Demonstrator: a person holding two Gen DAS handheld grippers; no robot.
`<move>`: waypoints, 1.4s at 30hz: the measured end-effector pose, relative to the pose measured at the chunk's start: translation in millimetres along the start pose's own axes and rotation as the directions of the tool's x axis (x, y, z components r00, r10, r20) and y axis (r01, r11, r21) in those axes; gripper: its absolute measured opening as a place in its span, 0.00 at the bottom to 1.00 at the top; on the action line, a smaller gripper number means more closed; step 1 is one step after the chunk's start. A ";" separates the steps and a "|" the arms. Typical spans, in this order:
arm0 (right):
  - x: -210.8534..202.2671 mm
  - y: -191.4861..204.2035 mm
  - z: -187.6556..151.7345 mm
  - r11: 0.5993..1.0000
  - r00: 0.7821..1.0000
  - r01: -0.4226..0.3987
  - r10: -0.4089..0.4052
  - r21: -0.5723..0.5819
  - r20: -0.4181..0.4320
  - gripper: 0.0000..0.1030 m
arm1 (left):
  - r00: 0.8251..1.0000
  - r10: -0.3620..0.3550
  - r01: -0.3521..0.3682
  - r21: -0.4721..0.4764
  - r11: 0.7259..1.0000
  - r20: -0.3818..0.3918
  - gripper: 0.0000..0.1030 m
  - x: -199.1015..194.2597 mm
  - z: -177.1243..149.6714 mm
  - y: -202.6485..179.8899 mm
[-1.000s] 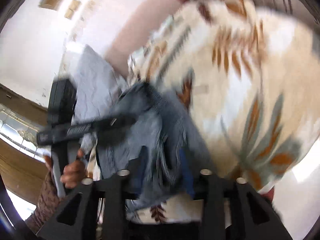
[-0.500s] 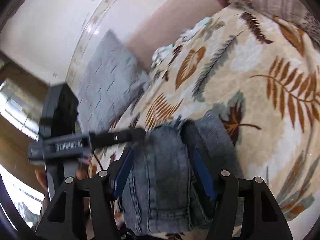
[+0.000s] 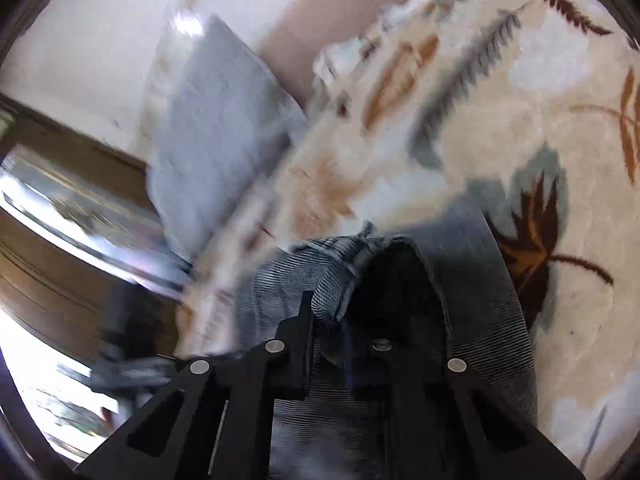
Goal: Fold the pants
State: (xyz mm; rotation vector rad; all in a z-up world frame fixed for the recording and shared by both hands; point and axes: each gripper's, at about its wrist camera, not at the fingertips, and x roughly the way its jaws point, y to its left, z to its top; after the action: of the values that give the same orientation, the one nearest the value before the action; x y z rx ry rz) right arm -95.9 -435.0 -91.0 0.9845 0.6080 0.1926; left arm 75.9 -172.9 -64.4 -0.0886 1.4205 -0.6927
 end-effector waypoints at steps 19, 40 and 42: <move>-38.0 7.6 6.3 0.946 0.961 0.271 -0.277 -0.175 -0.011 0.53 | 0.954 0.258 -0.272 0.079 0.959 0.152 0.68 -0.8 -19.9 -53.3; -47.6 43.2 -62.9 0.806 0.901 0.332 -0.425 -0.491 -0.090 0.07 | 0.943 0.273 -0.275 -0.015 0.961 0.191 0.70 -48.0 -93.6 -25.5; -48.2 34.3 -60.7 0.830 0.905 0.320 -0.411 -0.457 -0.113 0.07 | 0.934 0.285 -0.284 -0.034 0.958 0.215 0.70 -54.4 -99.3 -18.0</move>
State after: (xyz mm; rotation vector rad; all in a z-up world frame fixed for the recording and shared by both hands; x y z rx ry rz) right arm -165.6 -392.4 -68.2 0.4053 0.8922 0.0776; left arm -22.1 -126.9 -26.8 0.0389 1.1922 -0.4269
